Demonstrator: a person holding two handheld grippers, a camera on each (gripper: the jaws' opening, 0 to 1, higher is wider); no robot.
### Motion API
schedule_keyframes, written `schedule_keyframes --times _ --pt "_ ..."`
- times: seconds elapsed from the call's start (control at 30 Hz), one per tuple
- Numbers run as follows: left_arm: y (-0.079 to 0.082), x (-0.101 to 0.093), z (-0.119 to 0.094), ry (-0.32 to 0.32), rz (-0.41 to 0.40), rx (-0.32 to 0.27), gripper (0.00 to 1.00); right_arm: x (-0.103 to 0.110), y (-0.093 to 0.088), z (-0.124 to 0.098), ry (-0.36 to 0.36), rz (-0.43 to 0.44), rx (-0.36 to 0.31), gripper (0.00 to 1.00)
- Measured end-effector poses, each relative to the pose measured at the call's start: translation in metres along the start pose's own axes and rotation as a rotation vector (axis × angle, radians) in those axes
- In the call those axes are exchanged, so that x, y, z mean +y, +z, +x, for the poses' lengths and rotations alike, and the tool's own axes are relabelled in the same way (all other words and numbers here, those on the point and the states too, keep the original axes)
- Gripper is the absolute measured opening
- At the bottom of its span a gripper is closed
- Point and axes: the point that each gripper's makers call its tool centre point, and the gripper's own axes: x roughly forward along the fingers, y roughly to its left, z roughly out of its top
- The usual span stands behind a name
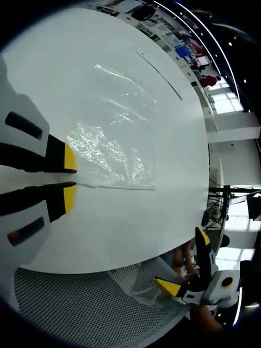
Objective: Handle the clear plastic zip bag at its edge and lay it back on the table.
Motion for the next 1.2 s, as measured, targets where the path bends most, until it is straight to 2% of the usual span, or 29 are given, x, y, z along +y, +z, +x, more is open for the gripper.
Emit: schedule_keyframes --times 0.17,0.27,0.63,0.9,0.97,1.2 --pt "-0.001 0.0 0.002 -0.007 -0.009 0.003 0.03 0.0 0.0 0.0 0.0 0.0 -0.001 0.83" --pt "-0.002 0.001 0.002 0.01 0.028 0.02 0.0 0.0 0.0 0.0 -0.001 0.001 -0.002 0.83" --pt "-0.011 0.003 0.0 0.012 0.052 0.068 0.0 0.002 0.001 0.0 0.011 -0.007 -0.002 0.83" --pt "-0.014 -0.002 -0.011 0.011 0.038 0.06 0.0 0.008 0.003 0.001 0.038 -0.031 0.003 0.83" --pt "-0.013 -0.002 -0.013 0.012 0.038 0.057 0.0 0.012 0.007 0.001 0.058 -0.024 -0.015 0.84" --pt "-0.004 -0.005 -0.023 0.017 0.05 0.045 0.0 0.016 0.008 0.0 0.083 -0.069 0.005 0.8"
